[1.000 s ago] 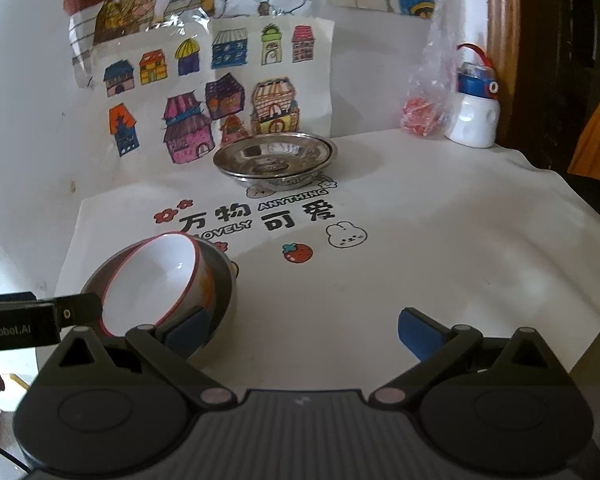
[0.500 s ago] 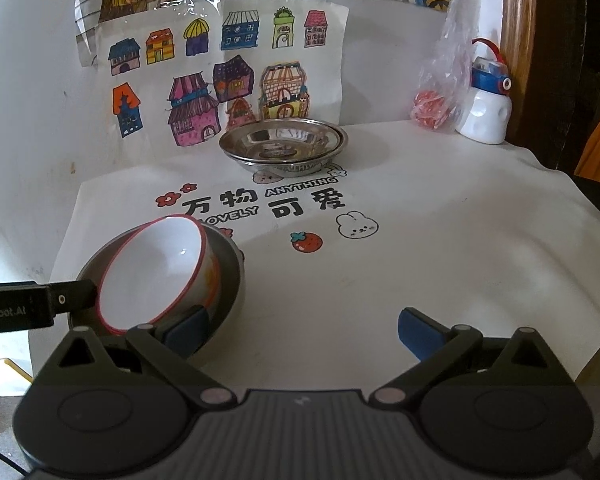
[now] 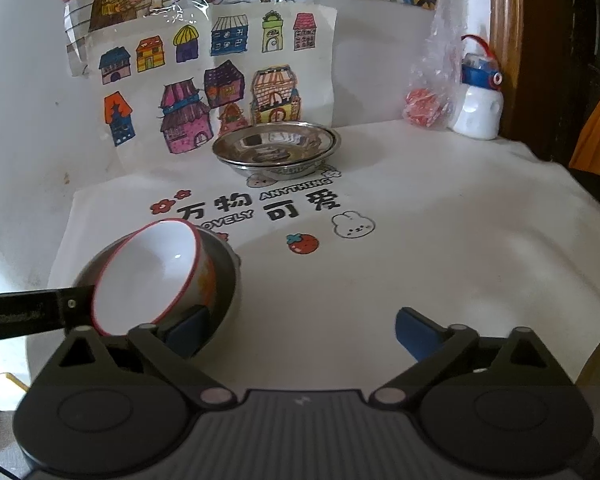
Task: Organize plates and bowls
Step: 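Close both tools on the steel mixing bowl's rim from opposite sides, then lift the steel bowl stack with both tools and carry it over the steel plates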
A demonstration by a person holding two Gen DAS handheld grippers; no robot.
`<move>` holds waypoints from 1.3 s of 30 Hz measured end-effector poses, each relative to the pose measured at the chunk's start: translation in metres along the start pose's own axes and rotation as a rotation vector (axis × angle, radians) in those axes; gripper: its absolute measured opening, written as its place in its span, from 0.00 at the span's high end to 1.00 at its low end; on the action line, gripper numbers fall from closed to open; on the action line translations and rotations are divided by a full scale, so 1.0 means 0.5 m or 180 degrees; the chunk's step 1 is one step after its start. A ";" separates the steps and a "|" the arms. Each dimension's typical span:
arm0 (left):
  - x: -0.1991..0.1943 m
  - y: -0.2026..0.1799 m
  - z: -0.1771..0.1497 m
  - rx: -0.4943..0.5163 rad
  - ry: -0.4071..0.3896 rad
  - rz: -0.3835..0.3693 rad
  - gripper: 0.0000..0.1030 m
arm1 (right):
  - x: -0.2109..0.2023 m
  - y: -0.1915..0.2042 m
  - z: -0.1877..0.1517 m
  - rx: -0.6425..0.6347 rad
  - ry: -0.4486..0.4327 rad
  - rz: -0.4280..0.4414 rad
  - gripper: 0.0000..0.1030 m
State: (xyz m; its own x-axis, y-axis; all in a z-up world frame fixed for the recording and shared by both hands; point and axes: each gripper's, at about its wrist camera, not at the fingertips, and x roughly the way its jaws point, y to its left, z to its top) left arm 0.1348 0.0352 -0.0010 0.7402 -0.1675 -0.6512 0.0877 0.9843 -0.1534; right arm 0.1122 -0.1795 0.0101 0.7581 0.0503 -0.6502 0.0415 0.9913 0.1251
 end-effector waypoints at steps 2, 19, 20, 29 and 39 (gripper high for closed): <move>-0.001 -0.005 0.002 -0.0005 -0.0008 -0.0051 0.44 | 0.002 -0.002 0.007 0.0043 0.0093 0.0086 0.13; 0.063 0.000 0.094 0.0140 0.0977 -0.0527 0.78 | 0.102 -0.009 0.142 -0.0034 0.1589 0.0706 0.59; 0.068 -0.001 0.100 0.0145 0.1061 -0.0545 0.78 | 0.107 -0.007 0.145 -0.0031 0.1668 0.0707 0.62; 0.097 -0.009 0.124 0.0069 0.1469 -0.0579 0.90 | 0.137 0.007 0.148 0.0245 0.2005 0.0766 0.87; 0.101 -0.018 0.129 0.0093 0.1469 -0.0467 0.91 | 0.139 0.006 0.141 0.0301 0.2068 0.0786 0.90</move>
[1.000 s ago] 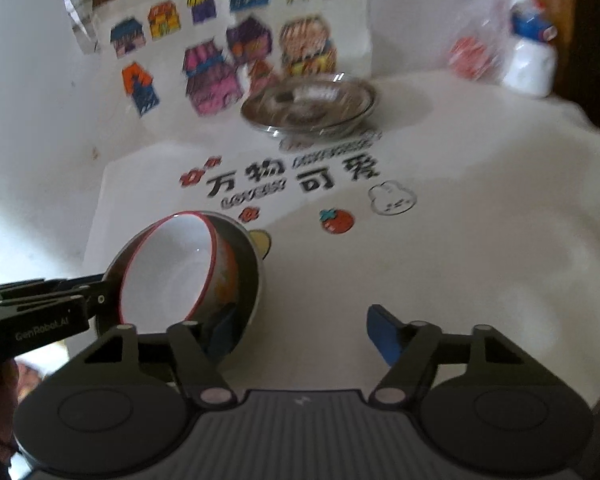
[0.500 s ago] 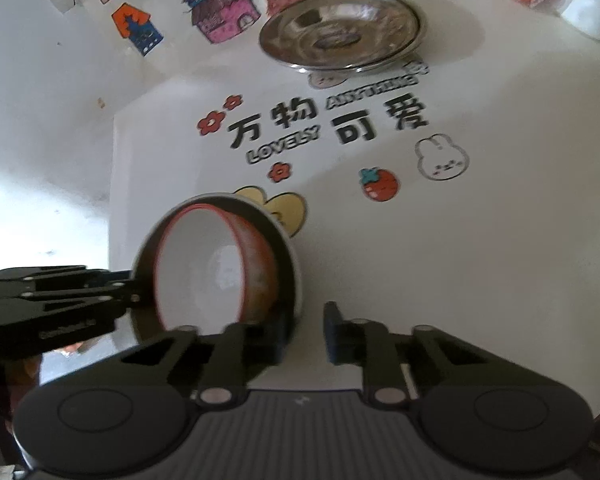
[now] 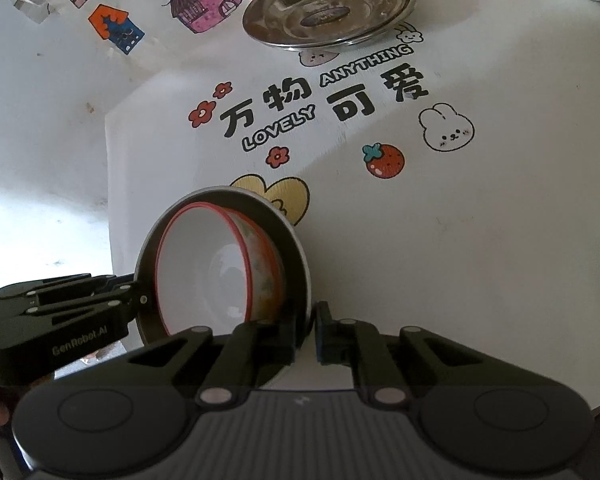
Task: Organize plates and bowls
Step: 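Lift the steel bowl stack with both tools and carry it over the steel plates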
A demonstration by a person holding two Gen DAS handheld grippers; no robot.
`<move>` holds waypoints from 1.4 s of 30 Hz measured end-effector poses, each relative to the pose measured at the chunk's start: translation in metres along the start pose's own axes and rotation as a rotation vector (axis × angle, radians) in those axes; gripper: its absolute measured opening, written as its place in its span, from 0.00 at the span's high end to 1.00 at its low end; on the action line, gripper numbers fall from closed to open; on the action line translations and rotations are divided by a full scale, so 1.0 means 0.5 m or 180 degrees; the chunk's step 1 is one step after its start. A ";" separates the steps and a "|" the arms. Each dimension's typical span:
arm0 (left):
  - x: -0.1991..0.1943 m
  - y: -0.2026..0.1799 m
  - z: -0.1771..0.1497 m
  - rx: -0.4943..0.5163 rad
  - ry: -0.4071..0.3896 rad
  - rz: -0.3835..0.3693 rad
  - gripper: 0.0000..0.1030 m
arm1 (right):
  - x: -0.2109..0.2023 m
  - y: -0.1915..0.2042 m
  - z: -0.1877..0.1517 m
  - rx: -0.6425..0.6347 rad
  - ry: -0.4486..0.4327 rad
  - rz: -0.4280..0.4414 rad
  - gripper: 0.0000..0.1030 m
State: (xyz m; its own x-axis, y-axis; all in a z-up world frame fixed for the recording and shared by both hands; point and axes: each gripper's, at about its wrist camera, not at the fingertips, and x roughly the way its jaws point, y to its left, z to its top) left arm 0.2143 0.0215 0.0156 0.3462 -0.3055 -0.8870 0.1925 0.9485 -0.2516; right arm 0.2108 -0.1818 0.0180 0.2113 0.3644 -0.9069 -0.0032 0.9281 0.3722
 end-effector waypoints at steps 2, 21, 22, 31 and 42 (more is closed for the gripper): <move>0.001 0.002 0.003 -0.0031 0.0019 -0.0010 0.91 | 0.001 -0.005 0.002 0.0035 0.0023 0.0044 0.90; 0.005 -0.010 0.004 -0.0141 0.0004 -0.0040 0.92 | -0.015 -0.026 -0.006 0.0134 -0.0120 0.0108 0.90; 0.003 -0.012 0.006 -0.0132 -0.0008 -0.0040 0.92 | -0.016 -0.026 -0.006 0.0140 -0.0137 0.0114 0.90; -0.005 -0.021 0.031 -0.0144 -0.0109 -0.0083 0.93 | -0.023 -0.041 0.007 0.0197 -0.0219 0.0151 0.90; 0.012 -0.034 0.074 -0.0162 -0.0176 -0.0120 0.93 | -0.033 -0.067 0.052 0.0264 -0.0339 0.0171 0.90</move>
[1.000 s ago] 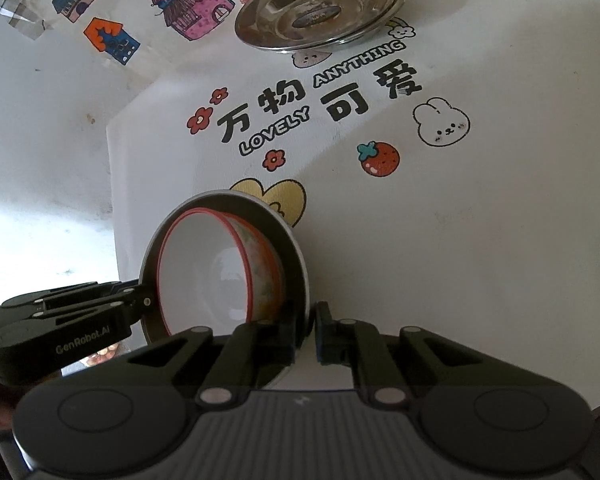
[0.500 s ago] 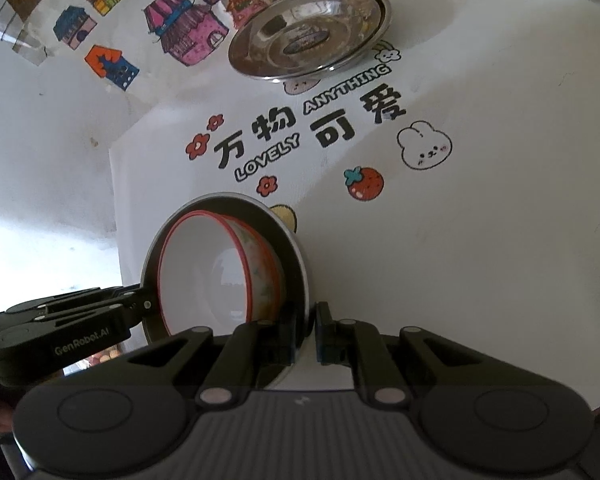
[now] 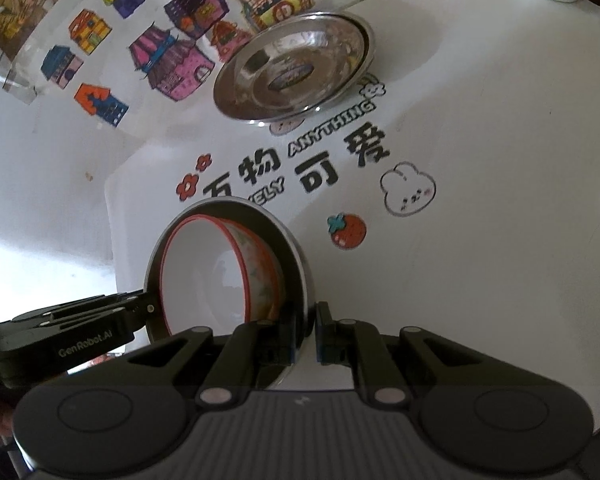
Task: Organize plates and bowls
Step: 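Lift the steel bowl stack with both tools and carry it over the steel plates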
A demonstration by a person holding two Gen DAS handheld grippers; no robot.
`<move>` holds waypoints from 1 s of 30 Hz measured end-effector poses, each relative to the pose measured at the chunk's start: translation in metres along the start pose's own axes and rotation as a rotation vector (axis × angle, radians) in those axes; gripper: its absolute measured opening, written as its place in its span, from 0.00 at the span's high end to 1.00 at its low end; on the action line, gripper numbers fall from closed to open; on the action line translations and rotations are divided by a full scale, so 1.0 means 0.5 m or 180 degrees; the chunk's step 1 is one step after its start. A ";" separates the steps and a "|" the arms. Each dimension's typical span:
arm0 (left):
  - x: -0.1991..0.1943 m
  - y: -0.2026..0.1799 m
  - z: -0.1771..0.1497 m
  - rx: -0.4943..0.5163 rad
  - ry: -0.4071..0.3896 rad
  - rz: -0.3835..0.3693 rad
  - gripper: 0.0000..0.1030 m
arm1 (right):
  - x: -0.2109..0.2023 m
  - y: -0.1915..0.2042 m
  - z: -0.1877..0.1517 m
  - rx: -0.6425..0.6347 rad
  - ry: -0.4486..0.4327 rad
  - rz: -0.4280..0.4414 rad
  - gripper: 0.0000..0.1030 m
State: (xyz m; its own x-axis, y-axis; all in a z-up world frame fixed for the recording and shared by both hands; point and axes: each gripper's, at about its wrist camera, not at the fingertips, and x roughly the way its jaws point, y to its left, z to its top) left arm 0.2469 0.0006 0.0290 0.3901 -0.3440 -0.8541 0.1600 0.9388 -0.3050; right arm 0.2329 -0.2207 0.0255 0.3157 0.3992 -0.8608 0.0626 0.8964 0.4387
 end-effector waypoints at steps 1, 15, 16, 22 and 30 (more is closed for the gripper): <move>0.003 -0.002 0.004 0.0006 -0.0004 0.0006 0.93 | 0.001 -0.003 0.005 0.0008 -0.0012 0.0002 0.90; 0.035 -0.025 0.116 -0.0059 -0.0140 -0.0081 0.94 | -0.014 -0.037 0.111 0.0123 -0.0271 0.0122 0.90; 0.036 -0.028 0.125 -0.0061 -0.0158 -0.0089 0.94 | -0.016 -0.038 0.119 0.0131 -0.0292 0.0126 0.90; 0.045 -0.041 0.176 -0.0089 -0.0261 -0.0121 0.94 | -0.024 -0.038 0.170 0.0138 -0.0411 0.0145 0.90; 0.058 -0.042 0.241 -0.0180 -0.0394 -0.0152 0.94 | -0.018 -0.032 0.238 0.0133 -0.0492 0.0134 0.89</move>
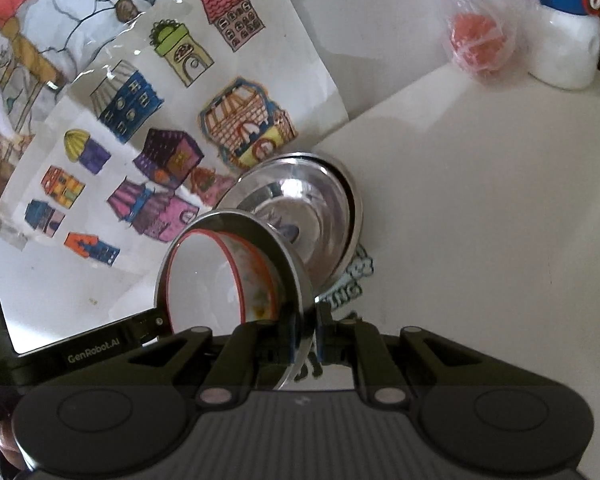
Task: Organize plates and bowls
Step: 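Lift the steel bowl stack with both tools and carry it over the steel plates, then lower the steel bowl stack onto the steel plates with both tools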
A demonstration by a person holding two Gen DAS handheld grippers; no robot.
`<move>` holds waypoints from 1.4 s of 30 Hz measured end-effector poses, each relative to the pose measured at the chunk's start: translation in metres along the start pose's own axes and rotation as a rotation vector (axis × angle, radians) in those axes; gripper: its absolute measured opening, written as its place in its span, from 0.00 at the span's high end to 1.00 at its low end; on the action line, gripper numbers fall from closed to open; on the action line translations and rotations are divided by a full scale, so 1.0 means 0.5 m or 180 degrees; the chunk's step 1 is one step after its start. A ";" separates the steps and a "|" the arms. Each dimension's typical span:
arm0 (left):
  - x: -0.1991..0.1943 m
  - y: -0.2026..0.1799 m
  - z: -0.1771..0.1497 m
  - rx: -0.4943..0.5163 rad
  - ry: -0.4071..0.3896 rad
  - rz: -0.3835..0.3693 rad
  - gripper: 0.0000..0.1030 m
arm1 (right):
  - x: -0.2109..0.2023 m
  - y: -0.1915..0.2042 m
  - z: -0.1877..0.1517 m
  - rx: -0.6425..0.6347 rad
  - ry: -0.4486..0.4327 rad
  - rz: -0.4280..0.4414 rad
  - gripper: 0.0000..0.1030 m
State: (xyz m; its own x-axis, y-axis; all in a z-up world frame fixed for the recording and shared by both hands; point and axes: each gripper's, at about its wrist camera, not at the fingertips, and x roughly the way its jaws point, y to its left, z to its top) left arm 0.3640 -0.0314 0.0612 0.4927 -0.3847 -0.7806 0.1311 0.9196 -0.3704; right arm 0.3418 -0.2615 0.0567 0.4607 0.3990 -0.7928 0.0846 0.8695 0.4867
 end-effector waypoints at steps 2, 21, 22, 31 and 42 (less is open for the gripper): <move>0.008 -0.001 0.012 -0.0015 -0.0018 0.0017 0.94 | 0.011 -0.001 0.014 0.0021 0.0009 -0.0002 0.89; 0.090 0.029 0.093 -0.0155 -0.0046 0.0154 0.94 | 0.100 -0.015 0.083 0.0068 -0.0009 0.0014 0.89; 0.092 0.030 0.094 -0.0160 -0.0051 0.0165 0.94 | 0.103 -0.014 0.083 0.0065 -0.0008 0.0014 0.89; 0.103 0.040 0.097 -0.0158 -0.0082 0.0234 0.94 | 0.122 -0.008 0.090 0.0061 0.0030 0.0018 0.89; 0.125 0.034 0.089 -0.0078 -0.0149 0.0322 0.94 | 0.139 -0.007 0.100 0.0051 0.0060 -0.0063 0.89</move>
State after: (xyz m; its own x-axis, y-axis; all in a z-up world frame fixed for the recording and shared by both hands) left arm 0.4355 -0.0360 0.0286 0.5420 -0.2853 -0.7905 0.0579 0.9510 -0.3036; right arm 0.4177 -0.2514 0.0180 0.4420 0.3874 -0.8091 0.1077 0.8725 0.4766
